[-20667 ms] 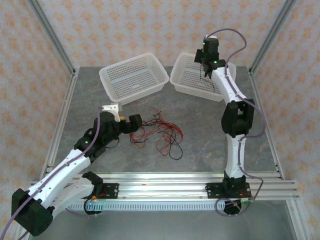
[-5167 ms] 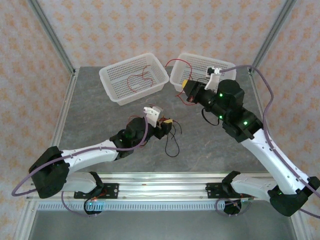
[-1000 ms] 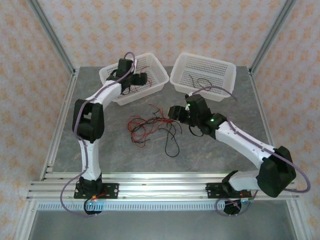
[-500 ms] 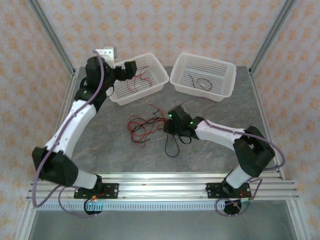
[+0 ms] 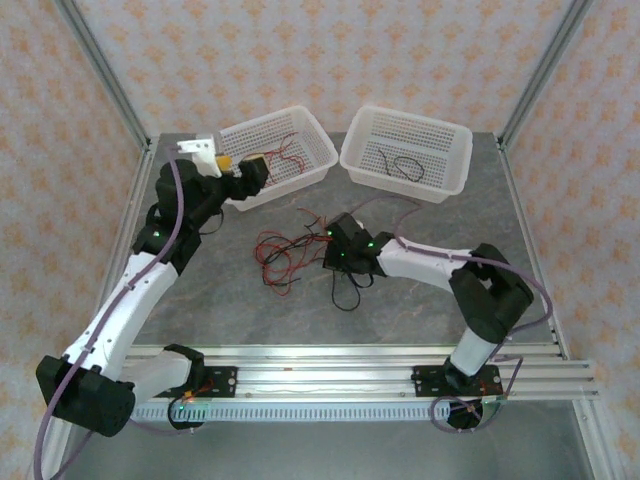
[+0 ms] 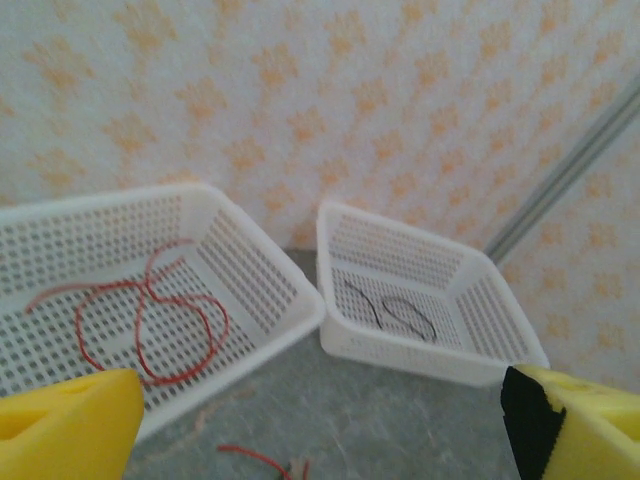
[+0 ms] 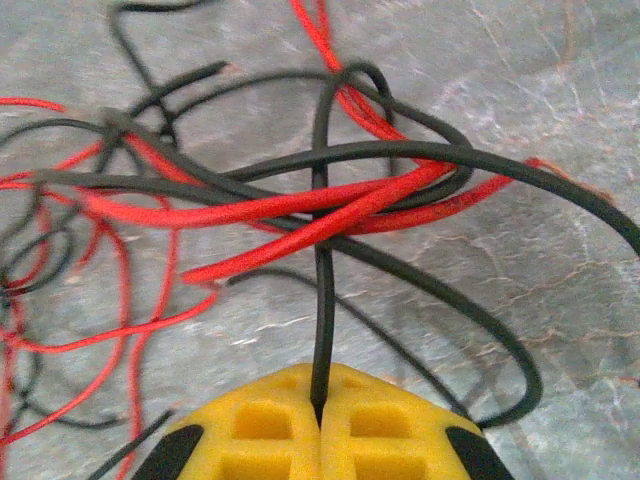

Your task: Untangle the cables

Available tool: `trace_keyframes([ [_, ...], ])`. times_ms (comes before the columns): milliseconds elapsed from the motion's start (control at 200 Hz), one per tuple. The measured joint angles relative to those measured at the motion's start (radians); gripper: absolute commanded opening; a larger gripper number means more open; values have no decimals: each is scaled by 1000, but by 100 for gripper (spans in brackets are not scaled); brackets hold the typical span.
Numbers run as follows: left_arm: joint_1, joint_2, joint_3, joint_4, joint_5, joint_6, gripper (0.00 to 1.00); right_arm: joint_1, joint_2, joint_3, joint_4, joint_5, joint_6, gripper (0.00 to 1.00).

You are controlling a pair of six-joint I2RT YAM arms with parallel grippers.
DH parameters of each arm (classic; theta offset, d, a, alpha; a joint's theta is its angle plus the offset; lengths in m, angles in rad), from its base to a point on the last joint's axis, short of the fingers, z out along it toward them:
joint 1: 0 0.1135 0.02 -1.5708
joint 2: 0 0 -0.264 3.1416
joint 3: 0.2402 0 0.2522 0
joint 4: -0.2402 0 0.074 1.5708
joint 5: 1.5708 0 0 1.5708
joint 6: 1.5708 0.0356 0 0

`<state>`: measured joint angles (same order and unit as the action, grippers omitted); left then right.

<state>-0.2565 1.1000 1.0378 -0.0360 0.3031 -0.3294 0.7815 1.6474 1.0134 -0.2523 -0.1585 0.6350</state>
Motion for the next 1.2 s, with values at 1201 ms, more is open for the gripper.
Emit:
trace_keyframes([
  [1201, -448, 244, -449, 569, -8, 156, 83, -154, -427, 190, -152, -268, -433, 0],
])
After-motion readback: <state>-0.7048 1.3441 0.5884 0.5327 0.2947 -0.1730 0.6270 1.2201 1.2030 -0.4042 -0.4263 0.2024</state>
